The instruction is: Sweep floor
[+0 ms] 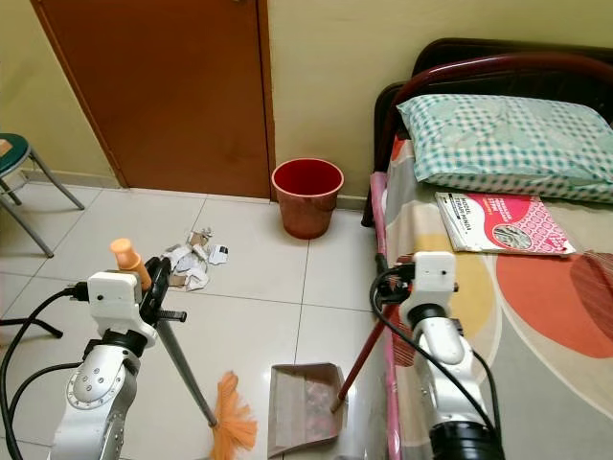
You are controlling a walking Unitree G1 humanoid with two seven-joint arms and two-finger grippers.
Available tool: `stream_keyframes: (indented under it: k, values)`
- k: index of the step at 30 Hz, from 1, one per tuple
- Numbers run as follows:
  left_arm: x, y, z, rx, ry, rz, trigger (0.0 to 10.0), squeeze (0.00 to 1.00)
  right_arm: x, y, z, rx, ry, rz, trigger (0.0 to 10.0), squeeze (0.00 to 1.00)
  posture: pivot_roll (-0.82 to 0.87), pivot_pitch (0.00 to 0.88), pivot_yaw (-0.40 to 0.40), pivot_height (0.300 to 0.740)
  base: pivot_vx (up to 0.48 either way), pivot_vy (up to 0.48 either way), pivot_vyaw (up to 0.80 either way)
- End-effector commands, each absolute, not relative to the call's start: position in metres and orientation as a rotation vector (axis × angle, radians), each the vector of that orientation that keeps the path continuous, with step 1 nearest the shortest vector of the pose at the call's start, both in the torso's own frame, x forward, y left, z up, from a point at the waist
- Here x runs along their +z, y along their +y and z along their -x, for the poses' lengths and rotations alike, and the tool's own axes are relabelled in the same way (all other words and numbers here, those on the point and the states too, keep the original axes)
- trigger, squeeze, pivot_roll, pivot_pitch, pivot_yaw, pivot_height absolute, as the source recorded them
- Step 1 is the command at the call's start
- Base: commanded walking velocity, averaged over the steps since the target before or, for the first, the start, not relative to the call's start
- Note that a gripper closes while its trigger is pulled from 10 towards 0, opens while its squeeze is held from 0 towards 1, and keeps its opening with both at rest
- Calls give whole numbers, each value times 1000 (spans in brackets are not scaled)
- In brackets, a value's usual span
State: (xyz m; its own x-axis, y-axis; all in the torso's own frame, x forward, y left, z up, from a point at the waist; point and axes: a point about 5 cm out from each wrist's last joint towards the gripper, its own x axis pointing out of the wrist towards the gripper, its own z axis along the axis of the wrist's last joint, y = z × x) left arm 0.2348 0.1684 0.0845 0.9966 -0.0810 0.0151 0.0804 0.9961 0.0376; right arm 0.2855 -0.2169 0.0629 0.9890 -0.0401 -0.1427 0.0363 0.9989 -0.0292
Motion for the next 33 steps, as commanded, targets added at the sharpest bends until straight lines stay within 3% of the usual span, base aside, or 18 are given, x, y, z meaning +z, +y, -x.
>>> stream_keyframes:
  k: [1, 12, 33]
  values:
    - [73, 169, -228, -79, 60, -30, 10000, 0, 64, -228, -288, -63, 140, 23, 10000, 0, -27, 69, -14, 740, 0, 0, 0]
    - [75, 172, -210, -82, 92, -35, 10000, 0, 62, -245, -300, -53, 144, -6, 10000, 0, 20, 122, 3, 740, 0, 0, 0]
    - [84, 180, -201, -88, 114, -59, 10000, 0, 51, -233, -307, 10, 130, -81, 10000, 0, 91, 161, 44, 740, 0, 0, 0]
